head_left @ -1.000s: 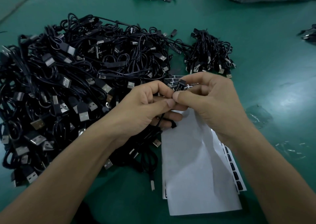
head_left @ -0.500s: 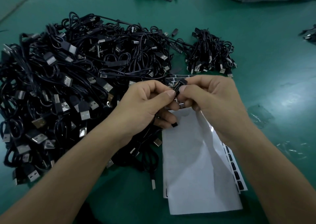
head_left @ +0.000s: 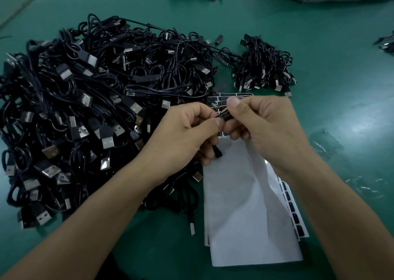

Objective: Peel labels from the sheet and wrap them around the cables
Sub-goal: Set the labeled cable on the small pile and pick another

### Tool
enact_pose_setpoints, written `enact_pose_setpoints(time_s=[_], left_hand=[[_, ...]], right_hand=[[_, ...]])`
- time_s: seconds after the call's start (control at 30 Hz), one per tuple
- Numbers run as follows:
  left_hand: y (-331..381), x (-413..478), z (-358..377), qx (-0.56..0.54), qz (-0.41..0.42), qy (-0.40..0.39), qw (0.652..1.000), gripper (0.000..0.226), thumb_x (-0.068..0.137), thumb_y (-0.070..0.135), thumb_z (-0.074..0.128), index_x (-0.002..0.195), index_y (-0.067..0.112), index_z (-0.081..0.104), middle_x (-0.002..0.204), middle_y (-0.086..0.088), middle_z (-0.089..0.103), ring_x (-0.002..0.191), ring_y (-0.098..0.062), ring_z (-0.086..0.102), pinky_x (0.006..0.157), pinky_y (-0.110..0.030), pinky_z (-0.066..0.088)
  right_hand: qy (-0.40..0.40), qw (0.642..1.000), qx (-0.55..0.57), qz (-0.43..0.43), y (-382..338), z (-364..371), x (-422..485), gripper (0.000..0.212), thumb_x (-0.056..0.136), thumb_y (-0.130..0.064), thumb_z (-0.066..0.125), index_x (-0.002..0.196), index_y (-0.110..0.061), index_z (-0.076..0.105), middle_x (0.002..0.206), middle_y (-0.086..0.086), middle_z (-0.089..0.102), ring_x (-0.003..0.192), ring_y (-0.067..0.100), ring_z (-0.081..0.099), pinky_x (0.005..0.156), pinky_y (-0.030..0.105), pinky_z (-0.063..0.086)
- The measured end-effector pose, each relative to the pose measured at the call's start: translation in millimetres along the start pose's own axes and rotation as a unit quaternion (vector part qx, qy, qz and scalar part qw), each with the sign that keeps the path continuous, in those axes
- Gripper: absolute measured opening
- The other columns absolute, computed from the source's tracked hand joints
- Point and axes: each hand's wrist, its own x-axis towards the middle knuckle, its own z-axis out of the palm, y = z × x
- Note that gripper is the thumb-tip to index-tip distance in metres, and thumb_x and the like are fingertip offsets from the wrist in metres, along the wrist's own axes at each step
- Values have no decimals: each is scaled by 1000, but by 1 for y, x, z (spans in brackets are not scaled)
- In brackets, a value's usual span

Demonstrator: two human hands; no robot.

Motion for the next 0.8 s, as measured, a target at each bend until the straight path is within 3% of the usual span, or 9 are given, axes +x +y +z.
enact_pose_setpoints(time_s=[0.1,0.2,0.33,0.47,0.7,0.8], left_hand=[[2,-1,-2,-29,-11,-9,999,11,97,9,62,87,8,67,60,2,64,46,-11,60,43,-23,51],[4,-1,-4,-48,-18,-13,999,12,96,9,62,86,8,68,61,0,64,46,-12,60,43,-23,51],[5,0,-5,-64,-29,-3,998,21,100,13,56,84,9,70,60,-1,63,46,-12,59,43,-23,50],[4,0,-6,-58,-16,3,998,20,101,14,55,89,8,69,61,0,64,46,-11,59,44,-23,50],[1,-1,-5,-29,41,10,999,14,101,8,56,101,12,69,64,-1,66,47,-13,60,44,-25,51],[1,-1,-5,-11,58,23,998,12,99,8,60,99,12,71,65,-4,68,48,-16,63,44,-26,52]], right_hand=[[-30,999,26,1,-2,-3,1,29,104,-17,53,84,-10,72,64,0,71,55,3,60,53,10,43],[-68,997,29,-27,-3,-6,2,16,102,-13,55,103,-18,70,65,-2,69,61,2,62,58,11,45],[-100,993,0,-63,0,-9,3,5,89,-15,72,94,-15,70,76,10,71,68,14,63,64,28,52],[-86,995,30,-49,2,-11,4,15,85,-10,79,89,-16,66,70,3,73,62,7,67,60,14,49],[-59,995,80,-23,2,-9,4,23,76,-18,80,85,-14,60,72,9,75,60,14,67,56,20,49],[-53,993,104,3,2,-7,5,12,86,-13,73,87,-10,62,70,9,75,58,13,67,54,19,50]])
